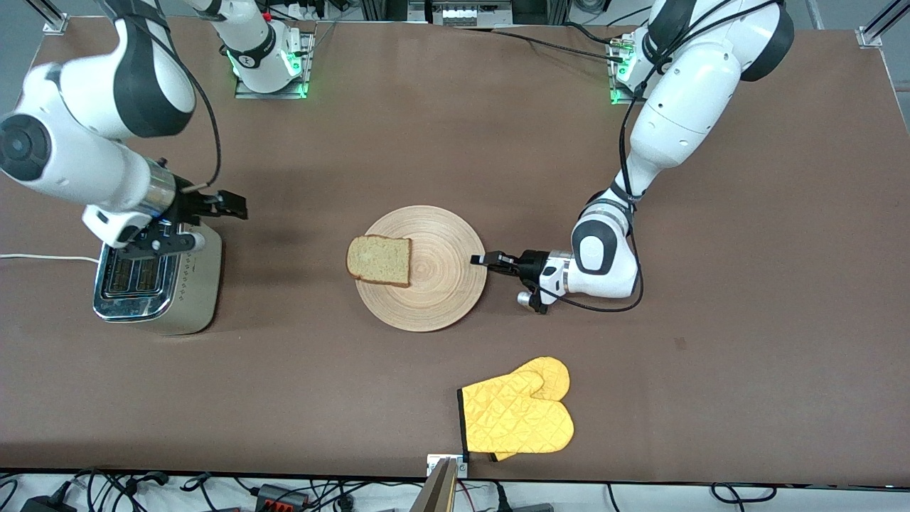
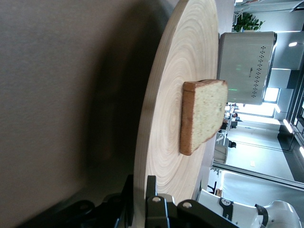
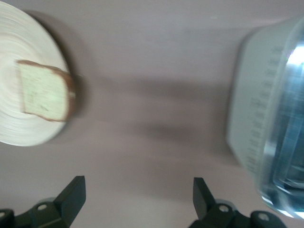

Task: Move plate and put bread in toaster
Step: 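Reach the right gripper to the bread while the left gripper withdraws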

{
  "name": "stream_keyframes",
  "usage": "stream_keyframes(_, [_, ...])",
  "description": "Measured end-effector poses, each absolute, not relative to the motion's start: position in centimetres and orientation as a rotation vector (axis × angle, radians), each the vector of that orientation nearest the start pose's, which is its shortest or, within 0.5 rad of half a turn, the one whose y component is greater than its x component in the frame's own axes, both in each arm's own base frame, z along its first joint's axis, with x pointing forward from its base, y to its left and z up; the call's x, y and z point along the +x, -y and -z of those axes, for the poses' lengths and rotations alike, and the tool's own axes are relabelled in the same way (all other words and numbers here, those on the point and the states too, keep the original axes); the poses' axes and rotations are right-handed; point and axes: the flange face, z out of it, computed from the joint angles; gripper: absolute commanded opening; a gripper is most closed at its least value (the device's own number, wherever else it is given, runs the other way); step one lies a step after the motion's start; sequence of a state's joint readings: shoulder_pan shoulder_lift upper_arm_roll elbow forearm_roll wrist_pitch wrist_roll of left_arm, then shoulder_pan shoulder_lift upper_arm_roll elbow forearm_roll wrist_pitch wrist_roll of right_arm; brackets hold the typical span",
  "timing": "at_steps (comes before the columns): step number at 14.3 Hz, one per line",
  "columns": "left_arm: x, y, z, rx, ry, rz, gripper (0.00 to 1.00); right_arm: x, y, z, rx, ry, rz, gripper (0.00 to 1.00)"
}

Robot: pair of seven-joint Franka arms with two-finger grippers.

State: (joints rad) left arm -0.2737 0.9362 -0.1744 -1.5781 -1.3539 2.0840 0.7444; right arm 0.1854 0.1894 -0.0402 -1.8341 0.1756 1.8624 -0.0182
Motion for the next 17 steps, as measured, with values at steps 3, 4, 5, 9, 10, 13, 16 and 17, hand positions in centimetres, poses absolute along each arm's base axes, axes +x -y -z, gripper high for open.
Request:
stream_keyframes(3, [59.6,31.4,-9.8,1.979,0.106,0.206,1.00,59.2,-13.0,-38.0,-2.916,0.131,-0.250,1.00])
stream_keyframes(4, [60.1,30.6,-9.9,1.999,0.126,0.200,1.00,59.4,-14.1,-36.8,-2.888,0.118,-0.249,1.00])
stream_keyframes(5, [60.8,29.6,-10.3,2.014,0.152,0.193,1.00,59.6,-15.2,-35.5,-2.863,0.104,-0.247,1.00])
stream_keyframes(9, [64.6,20.3,-14.3,2.073,0.226,0.226,1.00,60.0,-18.9,-30.7,-2.856,0.029,-0.230,0.93])
stream_keyframes(10, [65.6,16.8,-16.2,2.100,0.243,0.260,1.00,60.1,-19.4,-29.5,-2.861,0.018,-0.223,0.86])
stream_keyframes(13, [67.4,7.5,-23.8,2.237,0.323,0.339,1.00,60.1,-20.5,-26.8,-2.823,-0.041,-0.235,0.77])
stream_keyframes(16, [67.4,1.7,-32.1,2.428,0.430,0.335,1.00,59.9,-21.0,-25.5,-2.769,-0.106,-0.269,0.73])
stream_keyframes(17, [67.2,0.6,-34.7,2.481,0.440,0.322,1.00,59.9,-21.2,-25.1,-2.767,-0.111,-0.272,0.73])
